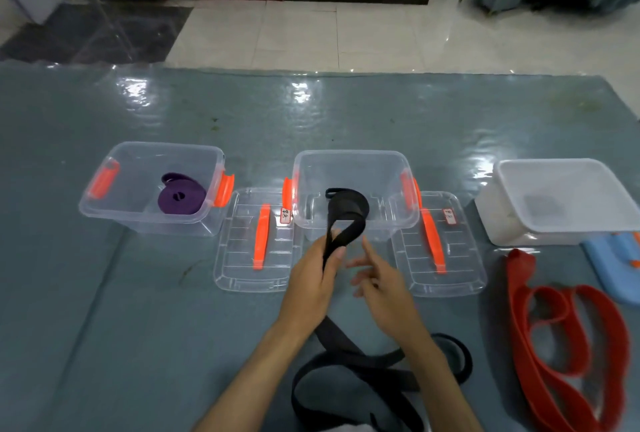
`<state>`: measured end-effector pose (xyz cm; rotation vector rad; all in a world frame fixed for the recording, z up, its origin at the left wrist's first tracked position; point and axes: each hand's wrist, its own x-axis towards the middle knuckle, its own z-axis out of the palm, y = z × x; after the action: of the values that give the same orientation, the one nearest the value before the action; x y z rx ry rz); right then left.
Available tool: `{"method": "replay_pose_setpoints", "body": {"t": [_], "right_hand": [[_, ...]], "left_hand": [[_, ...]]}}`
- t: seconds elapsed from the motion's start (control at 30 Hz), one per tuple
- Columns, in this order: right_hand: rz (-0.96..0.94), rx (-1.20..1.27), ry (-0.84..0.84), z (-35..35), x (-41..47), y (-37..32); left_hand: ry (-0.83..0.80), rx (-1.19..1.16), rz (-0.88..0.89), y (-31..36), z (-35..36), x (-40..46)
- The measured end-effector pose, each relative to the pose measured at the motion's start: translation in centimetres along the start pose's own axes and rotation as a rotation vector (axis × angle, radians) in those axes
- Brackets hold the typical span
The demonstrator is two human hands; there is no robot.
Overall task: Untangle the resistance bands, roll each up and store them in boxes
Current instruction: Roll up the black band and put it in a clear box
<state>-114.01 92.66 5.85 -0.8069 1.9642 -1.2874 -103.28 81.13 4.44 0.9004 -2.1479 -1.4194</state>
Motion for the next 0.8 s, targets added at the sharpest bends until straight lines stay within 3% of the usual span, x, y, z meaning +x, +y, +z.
{"method": "replay_pose_setpoints", "body": {"t": [0.07,0.13,0.23,0.3,0.43,0.57,0.8], "right_hand": [[0.121,0.253,0.193,-1.1,0.7,-1.2],[0.140,0.363,0.229,-2.2,1.3,-2.6],[0.094,0.299,0.162,-2.9,2.0,-4.3],[0.056,0.237,0.193,-3.0,2.2,-4.6],[0.098,0.303,0.188,-3.7,1.8,-4.7],[0.093,0.373,0.094,-4.1,1.0,-5.3],[0.104,0.527,0.070,-4.1,-0.9,-5.8]], "left_hand": [[-0.022,0.128,0.019,-0.2,-0.6,0.3],[-0.076,0.320,0.081,-0.1,-1.2,0.5],[-0.175,0.596,0.191,0.1,-1.4,0.7],[-0.199,0.636,0.208,0.2,-1.3,0.6],[-0.234,0.385,0.122,1.0,-1.5,0.2],[-0.131,0.139,0.174,2.9,-1.7,0.1],[-0.019,0.084,0.353,4.5,-2.8,-1.0]]}}
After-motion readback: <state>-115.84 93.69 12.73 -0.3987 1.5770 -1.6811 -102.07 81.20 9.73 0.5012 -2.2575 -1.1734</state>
